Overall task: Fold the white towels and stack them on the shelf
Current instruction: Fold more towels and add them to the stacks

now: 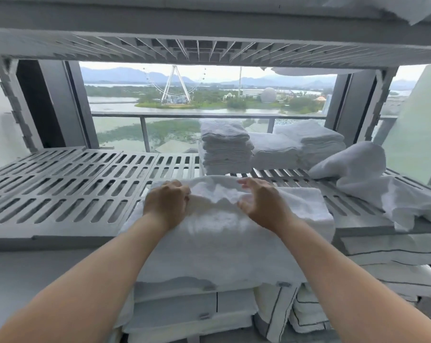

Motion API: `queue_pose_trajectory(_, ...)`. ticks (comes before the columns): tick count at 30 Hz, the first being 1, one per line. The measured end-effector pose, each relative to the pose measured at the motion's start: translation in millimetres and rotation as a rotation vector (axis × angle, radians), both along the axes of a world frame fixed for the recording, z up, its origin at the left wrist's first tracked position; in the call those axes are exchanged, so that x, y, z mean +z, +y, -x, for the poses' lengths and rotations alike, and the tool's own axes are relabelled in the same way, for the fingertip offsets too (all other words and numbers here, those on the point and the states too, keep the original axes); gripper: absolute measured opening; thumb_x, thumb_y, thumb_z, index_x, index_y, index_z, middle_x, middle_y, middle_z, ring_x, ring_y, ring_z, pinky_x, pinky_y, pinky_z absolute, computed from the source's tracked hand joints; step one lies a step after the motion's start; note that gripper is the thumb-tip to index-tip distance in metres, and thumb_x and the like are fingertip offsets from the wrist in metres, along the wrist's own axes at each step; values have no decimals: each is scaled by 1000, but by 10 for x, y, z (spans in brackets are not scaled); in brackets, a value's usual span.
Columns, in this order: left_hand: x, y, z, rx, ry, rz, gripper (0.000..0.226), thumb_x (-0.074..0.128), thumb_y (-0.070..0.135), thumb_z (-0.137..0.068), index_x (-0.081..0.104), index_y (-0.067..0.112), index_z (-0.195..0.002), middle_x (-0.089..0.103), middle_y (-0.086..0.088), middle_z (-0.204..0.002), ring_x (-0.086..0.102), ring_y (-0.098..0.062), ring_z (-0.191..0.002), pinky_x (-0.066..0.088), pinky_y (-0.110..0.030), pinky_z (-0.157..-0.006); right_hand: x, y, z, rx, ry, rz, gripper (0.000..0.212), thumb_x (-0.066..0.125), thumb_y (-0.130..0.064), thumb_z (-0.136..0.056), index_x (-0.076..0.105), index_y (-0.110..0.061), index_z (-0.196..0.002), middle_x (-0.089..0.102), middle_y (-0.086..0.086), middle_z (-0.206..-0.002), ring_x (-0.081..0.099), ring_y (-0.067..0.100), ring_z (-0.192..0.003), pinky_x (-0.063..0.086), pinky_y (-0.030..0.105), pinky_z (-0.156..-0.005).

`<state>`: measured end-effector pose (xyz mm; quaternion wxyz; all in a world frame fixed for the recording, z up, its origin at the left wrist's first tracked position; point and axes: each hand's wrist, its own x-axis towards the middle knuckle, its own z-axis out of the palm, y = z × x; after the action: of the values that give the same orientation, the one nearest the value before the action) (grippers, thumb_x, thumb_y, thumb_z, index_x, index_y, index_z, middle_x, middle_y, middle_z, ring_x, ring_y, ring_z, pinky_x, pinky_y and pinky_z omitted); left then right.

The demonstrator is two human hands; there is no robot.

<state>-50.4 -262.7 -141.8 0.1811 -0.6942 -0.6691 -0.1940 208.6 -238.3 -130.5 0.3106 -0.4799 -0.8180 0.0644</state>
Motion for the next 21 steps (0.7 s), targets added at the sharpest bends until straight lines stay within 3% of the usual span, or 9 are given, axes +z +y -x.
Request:
queue_pose_trajectory(3, 14, 16, 169, -27, -49, -136, 16, 52, 25, -97, 67, 17, -97, 68, -5, -91, 66, -33, -83, 50, -38, -66, -142, 68, 276, -58, -133, 18, 51, 62, -23, -85, 56, -22, -136, 61, 3, -133, 52, 24, -127, 45, 36, -103)
queue_pose_trajectory(7, -45, 7, 290, 44, -119, -315, 7, 58, 16, -94, 62, 10, -94, 64, -8, -86, 63, -35, -74, 50, -41, -64, -272, 63, 411, -206, -185, -296, 12, 62, -26, -87, 69, -17, -89, 66, 1, -94, 61, 27, -99, 53, 37, -69)
queue_pose_trajectory(10, -98, 27, 322, 69, -131, -267, 8, 61, 7, -83, 66, 9, -88, 63, -10, -88, 62, -34, -76, 50, -42, -70, -335, 35, 399, -158, -197, -528, 30, 66, -38, -88, 65, -15, -69, 58, 0, -79, 58, 24, -83, 46, 32, -59)
queue_pose_trajectory(13, -125, 52, 371, 92, -183, -168, 19, 55, 2, -79, 69, 14, -84, 64, -7, -90, 61, -33, -82, 46, -42, -80, -338, 29, 405, -87, -301, -522, 52, 49, -54, -94, 61, -18, -59, 55, -1, -70, 59, 24, -68, 41, 30, -58)
queue_pose_trajectory(15, -134, 41, 376, 74, -234, -191, 22, 54, -2, -75, 67, 15, -78, 66, -6, -82, 61, -32, -77, 44, -39, -77, -326, 11, 408, -81, -308, -478, 61, 37, -60, -95, 62, -19, -58, 57, -3, -66, 59, 25, -57, 36, 27, -53)
queue_pose_trajectory(18, -99, -31, 336, 24, -236, -297, 20, 51, 1, -70, 63, 16, -68, 62, -2, -66, 60, -29, -64, 45, -34, -64, -336, 2, 379, -93, -277, -438, 60, 35, -63, -94, 66, -22, -64, 59, -5, -64, 61, 24, -55, 36, 27, -52)
queue_pose_trajectory(21, -79, -87, 328, -10, -182, -295, 21, 46, 7, -69, 65, 16, -63, 64, 2, -64, 61, -26, -69, 47, -31, -62, -342, 24, 377, -170, -250, -404, 50, 41, -52, -96, 62, -19, -65, 64, -1, -65, 63, 29, -61, 39, 31, -53)
